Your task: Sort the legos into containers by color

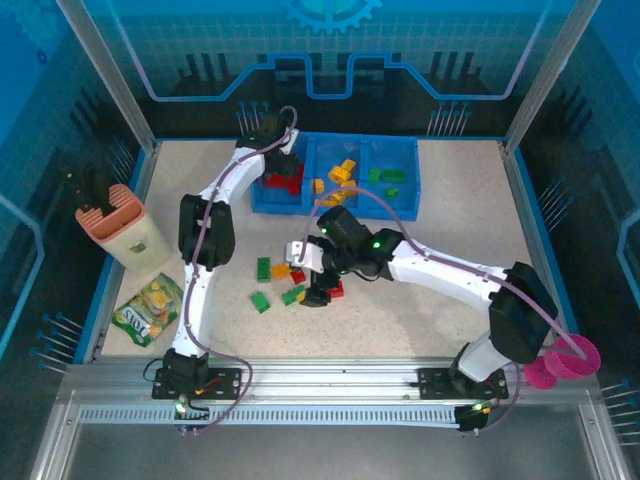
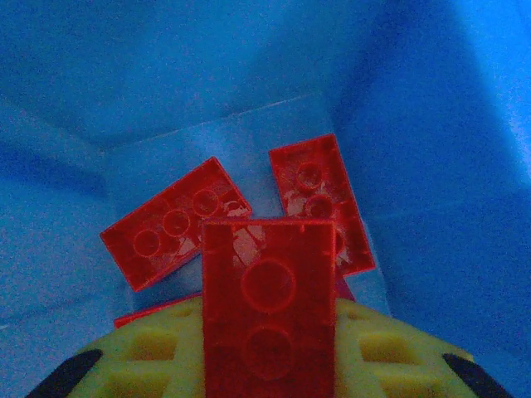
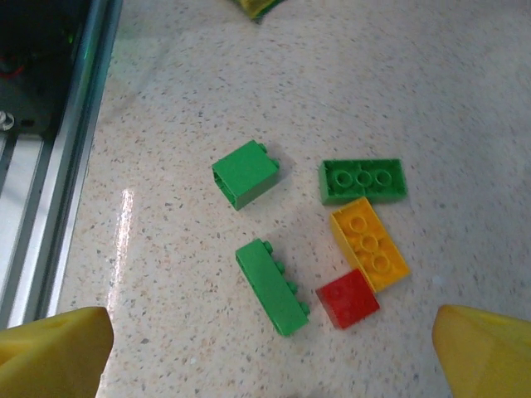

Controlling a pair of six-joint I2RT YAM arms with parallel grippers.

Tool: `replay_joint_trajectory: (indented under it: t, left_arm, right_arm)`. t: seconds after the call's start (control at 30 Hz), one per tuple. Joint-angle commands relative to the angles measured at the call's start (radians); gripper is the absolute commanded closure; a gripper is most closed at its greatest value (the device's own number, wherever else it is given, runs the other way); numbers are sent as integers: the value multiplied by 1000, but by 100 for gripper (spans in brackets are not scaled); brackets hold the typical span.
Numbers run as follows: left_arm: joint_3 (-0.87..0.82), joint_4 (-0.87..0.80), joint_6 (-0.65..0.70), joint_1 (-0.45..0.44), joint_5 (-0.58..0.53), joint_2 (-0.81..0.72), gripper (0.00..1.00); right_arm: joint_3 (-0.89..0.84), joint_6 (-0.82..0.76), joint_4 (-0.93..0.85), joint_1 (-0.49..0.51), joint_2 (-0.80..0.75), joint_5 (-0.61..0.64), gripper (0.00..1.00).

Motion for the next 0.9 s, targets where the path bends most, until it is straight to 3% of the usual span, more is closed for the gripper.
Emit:
replay_joint_trajectory:
  t: [0.0,0.27,0.47,0.67,0.87]
  left_arm:
    - [28,-12,-30,-1,13,11,81]
    - [-12,4,-48,0,21,-4,45]
    - [-50,11,-67,2,54,-67,34]
    - [-170,13,-75,0,76,-245,25]
    - [-293,-17,-96,-1,112,-454,25]
  right_arm:
    - [7,-141,43,30,57,10,0]
    - [135,-224,-86,55,210,14,1]
    - [160,-251,-97,87,283,44,5]
    - [146,-260,-83,111,325,103,7]
    - [200,-229,-109,129,398,227,18]
